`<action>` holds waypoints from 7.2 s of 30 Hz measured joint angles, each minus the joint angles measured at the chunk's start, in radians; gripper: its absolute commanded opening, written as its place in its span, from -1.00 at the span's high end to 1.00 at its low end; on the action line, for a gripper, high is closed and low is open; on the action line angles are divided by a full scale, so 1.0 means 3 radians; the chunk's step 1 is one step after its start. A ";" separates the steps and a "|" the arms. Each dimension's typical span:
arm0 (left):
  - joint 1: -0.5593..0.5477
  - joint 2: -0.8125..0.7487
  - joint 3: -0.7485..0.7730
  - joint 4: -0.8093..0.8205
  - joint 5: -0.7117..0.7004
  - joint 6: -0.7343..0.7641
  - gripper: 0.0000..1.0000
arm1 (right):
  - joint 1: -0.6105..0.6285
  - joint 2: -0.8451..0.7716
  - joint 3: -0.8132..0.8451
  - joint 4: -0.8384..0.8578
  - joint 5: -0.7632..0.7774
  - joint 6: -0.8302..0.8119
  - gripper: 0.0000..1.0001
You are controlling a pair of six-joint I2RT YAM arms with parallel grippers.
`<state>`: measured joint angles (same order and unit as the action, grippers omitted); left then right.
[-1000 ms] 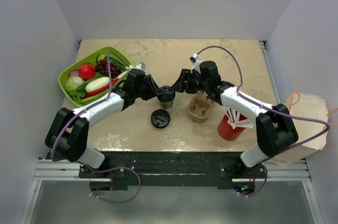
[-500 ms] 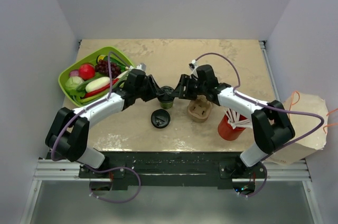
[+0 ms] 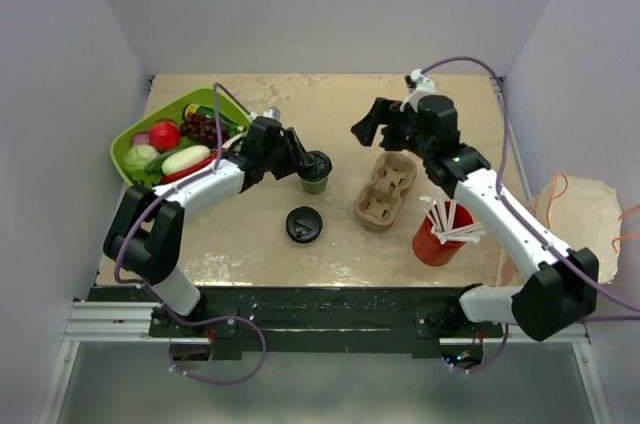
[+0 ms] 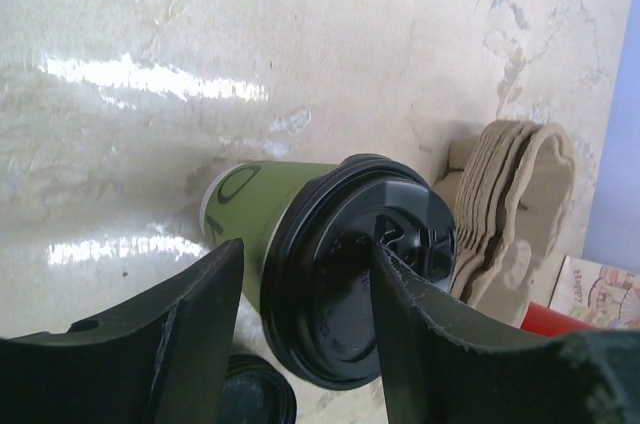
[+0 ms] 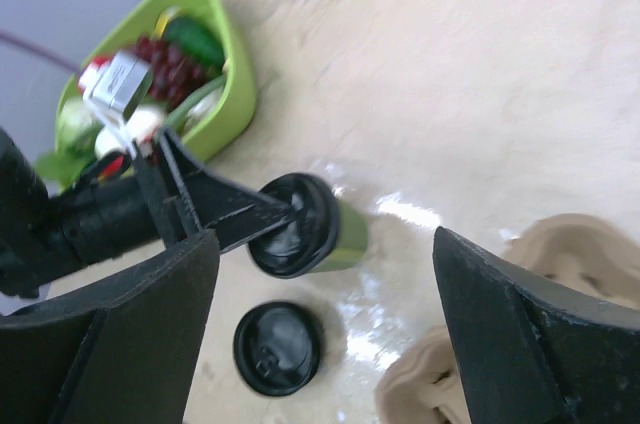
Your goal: Pack the takeout coffee
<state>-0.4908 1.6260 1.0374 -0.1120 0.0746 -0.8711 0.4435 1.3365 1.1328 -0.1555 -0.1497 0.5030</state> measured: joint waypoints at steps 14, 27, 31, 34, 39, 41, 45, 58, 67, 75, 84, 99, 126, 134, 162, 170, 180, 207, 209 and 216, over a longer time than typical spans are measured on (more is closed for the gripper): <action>0.0229 0.0373 0.0401 0.0104 -0.0252 0.0186 -0.23 | -0.0309 -0.0219 0.0004 -0.0760 0.0781 -0.0282 -0.89; 0.0113 0.0237 0.0052 0.0118 0.0062 0.0360 -0.16 | -0.0310 -0.0215 0.0004 -0.0796 0.0833 -0.0413 -0.80; 0.0062 0.0052 -0.0071 0.0114 0.0186 0.0359 -0.38 | -0.0319 -0.0118 0.0004 -0.0707 0.0425 -0.0521 -0.79; 0.0061 -0.0109 -0.0097 0.0083 0.0163 0.0369 -0.69 | -0.0228 0.0057 0.0053 -0.0679 0.0182 -0.0661 -0.79; 0.0064 -0.0472 -0.0097 -0.0070 -0.0047 0.0445 -0.99 | 0.0286 0.0584 0.0362 -0.0640 -0.0254 -0.1306 -0.72; 0.0069 -0.0665 -0.0107 -0.0178 -0.0154 0.0473 -0.99 | 0.0407 0.0704 0.0380 -0.0633 -0.0587 -0.1871 -0.82; 0.0161 -0.1146 -0.0223 -0.0369 -0.0261 0.0539 -0.99 | 0.0441 0.0923 0.0493 -0.0734 -0.1124 -0.3164 -0.68; 0.0381 -0.1996 -0.0609 -0.1176 -0.0600 0.0585 -0.99 | 0.0416 0.3176 0.3133 -0.3442 -0.2028 -0.5790 -0.55; 0.0432 -0.1961 -0.0613 -0.1282 -0.0631 0.0587 -0.99 | 0.0425 0.3209 0.3169 -0.3764 -0.2066 -0.5899 0.30; 0.0439 -0.1918 -0.0613 -0.1279 -0.0636 0.0589 -0.99 | 0.0426 0.3169 0.3194 -0.3848 -0.2037 -0.5865 0.92; 0.0439 -0.1918 -0.0613 -0.1286 -0.0637 0.0595 -0.99 | 0.0426 0.2420 0.2824 -0.3388 -0.1687 -0.5362 -0.07; 0.0449 -0.1895 -0.0619 -0.1228 -0.0532 0.0614 -0.99 | 0.0426 0.2528 0.2281 -0.3110 -0.1279 -0.4646 -0.06; 0.0454 -0.1871 -0.0738 -0.1125 -0.0367 0.0612 -0.99 | 0.0436 0.1432 0.1451 -0.1993 -0.0992 -0.3905 1.00; 0.0454 -0.1871 -0.0701 -0.1153 -0.0514 0.0609 -0.99 | 0.0441 0.1165 0.0875 0.0019 0.0562 -0.3293 1.00; 0.0504 -0.1972 -0.0384 -0.1680 -0.1170 0.0585 -0.99 | 0.0465 0.2948 0.1314 0.2627 0.3530 -0.4429 0.72; 0.0509 -0.1999 -0.0257 -0.1720 -0.1301 0.0599 -0.99 | 0.0491 0.3031 0.1353 0.2380 0.3558 -0.4317 0.70; 0.0516 -0.2102 -0.0127 -0.1879 -0.1413 0.0676 -0.99 | 0.0558 0.3096 0.1411 0.2117 0.3604 -0.4107 -0.41; 0.0521 -0.1506 -0.0202 -0.1099 -0.0076 0.0954 -0.99 | -0.0275 0.0478 0.0098 -0.0488 0.0488 -0.0366 -0.60; 0.0521 -0.1418 -0.0202 -0.1039 0.0009 0.0966 -0.99 | -0.0237 0.0505 0.0085 -0.0736 0.0595 -0.0342 -0.56; 0.0520 -0.1250 -0.0202 -0.1005 0.0132 0.0971 -0.99 | -0.0079 0.0810 0.0221 -0.1104 0.0921 -0.0402 -0.29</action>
<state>-0.3347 1.2510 0.9768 -0.4133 0.1143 -0.5797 0.4198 1.5795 1.1992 -0.4866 0.1265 0.3824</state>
